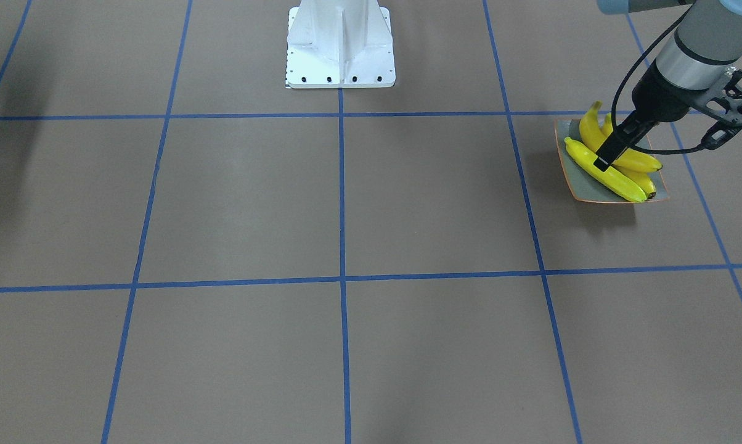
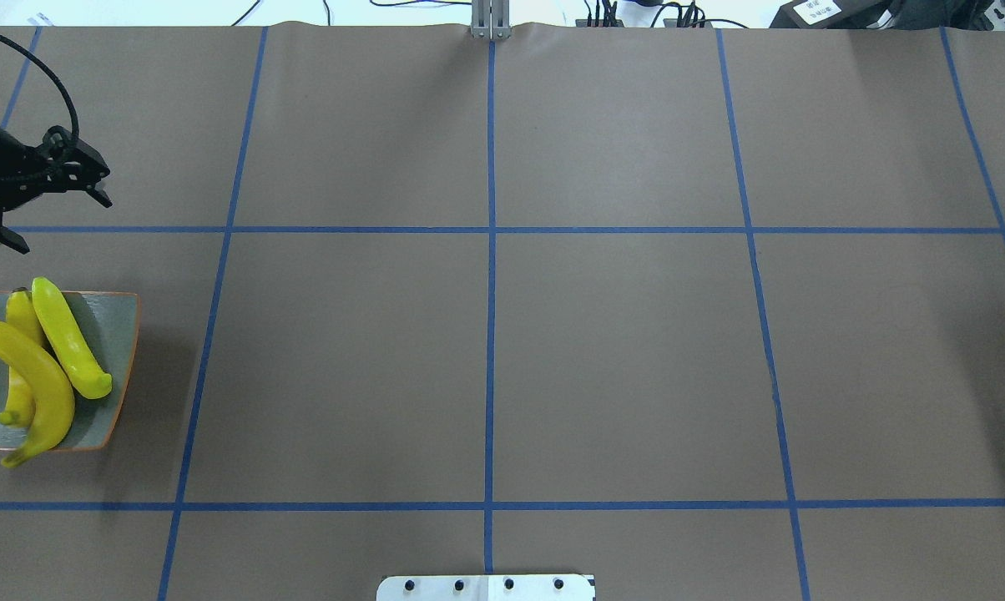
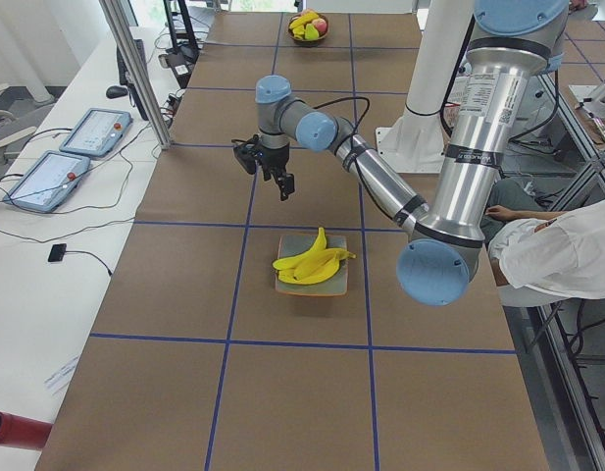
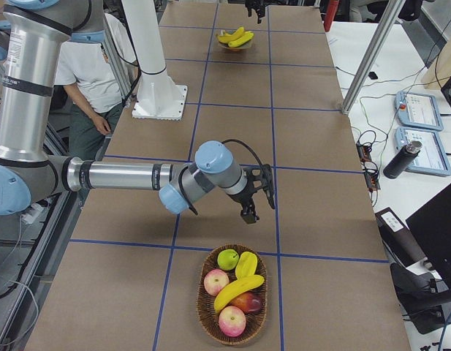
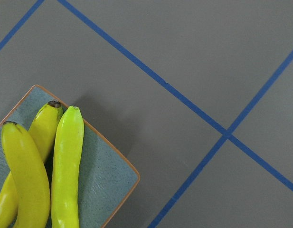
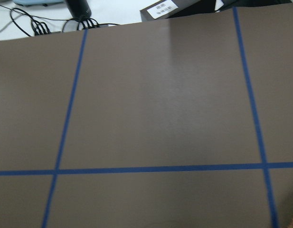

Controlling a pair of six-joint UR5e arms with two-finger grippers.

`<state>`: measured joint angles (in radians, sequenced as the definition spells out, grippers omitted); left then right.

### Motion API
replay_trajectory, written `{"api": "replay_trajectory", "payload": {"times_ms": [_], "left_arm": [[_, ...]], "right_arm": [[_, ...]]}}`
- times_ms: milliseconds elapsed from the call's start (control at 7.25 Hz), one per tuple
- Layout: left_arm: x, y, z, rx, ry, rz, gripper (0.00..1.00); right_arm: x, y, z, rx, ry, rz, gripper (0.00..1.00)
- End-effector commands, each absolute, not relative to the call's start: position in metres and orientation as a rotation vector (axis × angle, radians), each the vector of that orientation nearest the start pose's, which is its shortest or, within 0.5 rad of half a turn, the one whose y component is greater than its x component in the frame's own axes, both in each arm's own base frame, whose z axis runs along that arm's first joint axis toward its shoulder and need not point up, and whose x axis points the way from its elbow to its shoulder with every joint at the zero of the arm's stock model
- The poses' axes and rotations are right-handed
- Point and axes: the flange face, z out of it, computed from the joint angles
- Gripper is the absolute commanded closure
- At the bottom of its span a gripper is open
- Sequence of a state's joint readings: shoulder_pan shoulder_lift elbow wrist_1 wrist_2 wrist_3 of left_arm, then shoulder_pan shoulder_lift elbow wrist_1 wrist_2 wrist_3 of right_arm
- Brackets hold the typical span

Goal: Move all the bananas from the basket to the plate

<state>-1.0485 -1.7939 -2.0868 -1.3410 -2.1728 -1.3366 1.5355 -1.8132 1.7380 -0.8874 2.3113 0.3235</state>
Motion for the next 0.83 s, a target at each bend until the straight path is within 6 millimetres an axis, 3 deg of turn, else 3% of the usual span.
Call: {"api": "replay_trajectory", "payload": {"times_ms": [0,276,414,690], "left_arm": [[0.187,-0.481,0.333,-0.174,0.766,-0.612,0.0],[0.183,-0.484,0.326,-0.16,0.783,-0.608,0.0],[0.181,-0.483,0.322,-0.149,0.792,-0.604,0.0],[0.178,-0.481,0.318,-0.141,0.798,-0.599,0.0]], "right_arm": [[0.078,-0.416,0.696,0.444,-0.688,-0.184,0.0],[0.081,-0.431,0.766,0.397,-0.641,-0.355,0.0],[0.083,-0.432,0.78,0.386,-0.61,-0.417,0.0],[0.083,-0.43,0.784,0.354,-0.615,-0.405,0.0]]}}
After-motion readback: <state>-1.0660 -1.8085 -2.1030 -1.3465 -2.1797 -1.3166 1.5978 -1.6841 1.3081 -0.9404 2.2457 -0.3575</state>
